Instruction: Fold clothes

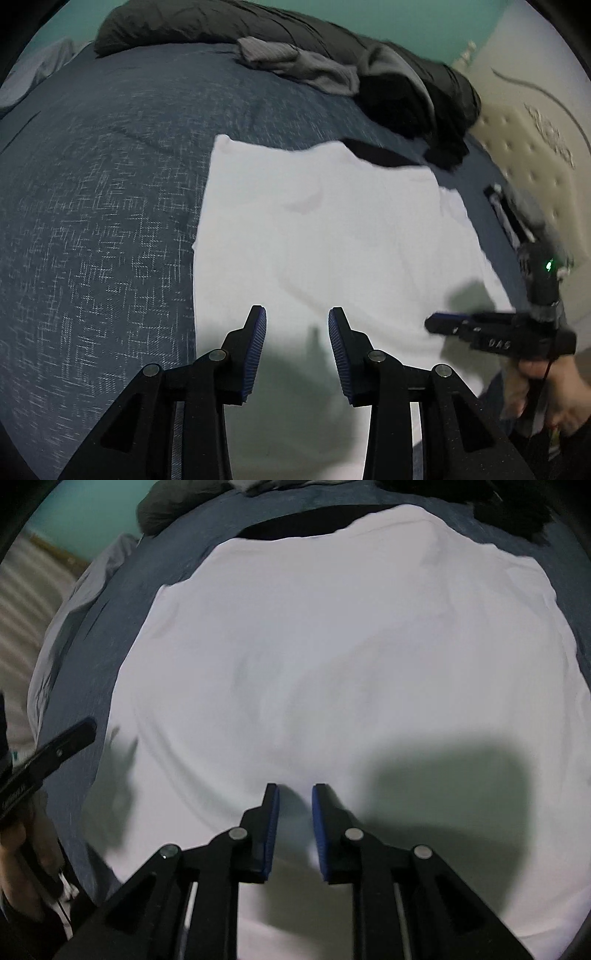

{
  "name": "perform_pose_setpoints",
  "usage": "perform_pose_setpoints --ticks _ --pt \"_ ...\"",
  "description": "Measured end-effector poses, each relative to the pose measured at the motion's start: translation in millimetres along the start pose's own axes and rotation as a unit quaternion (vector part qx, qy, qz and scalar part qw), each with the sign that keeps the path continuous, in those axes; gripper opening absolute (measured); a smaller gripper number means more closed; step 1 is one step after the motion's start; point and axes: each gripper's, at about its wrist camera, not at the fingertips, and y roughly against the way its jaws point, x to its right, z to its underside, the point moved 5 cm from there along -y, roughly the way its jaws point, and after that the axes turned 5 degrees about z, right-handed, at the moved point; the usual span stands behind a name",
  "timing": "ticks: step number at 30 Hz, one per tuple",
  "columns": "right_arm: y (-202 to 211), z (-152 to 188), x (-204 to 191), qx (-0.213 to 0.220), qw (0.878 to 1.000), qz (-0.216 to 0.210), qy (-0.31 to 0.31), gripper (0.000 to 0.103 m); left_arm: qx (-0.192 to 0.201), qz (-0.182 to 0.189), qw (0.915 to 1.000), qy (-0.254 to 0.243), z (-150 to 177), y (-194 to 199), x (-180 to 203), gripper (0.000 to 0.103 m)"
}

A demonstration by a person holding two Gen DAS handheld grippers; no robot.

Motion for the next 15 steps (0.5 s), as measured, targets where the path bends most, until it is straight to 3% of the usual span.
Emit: perform_pose_setpoints --ticks 6,15 --pt "-1.3 -20.7 6.8 0.023 1.000 0.011 -0.013 0.017 0.028 0.012 0.9981 0.053 10.2 -0.5 -15.5 0.042" --pt "-6.5 -57.7 10.2 0.047 0.998 0.022 -0.028 0.017 0.046 0.010 0.9966 0.068 15.7 5.6 -33.9 0.042"
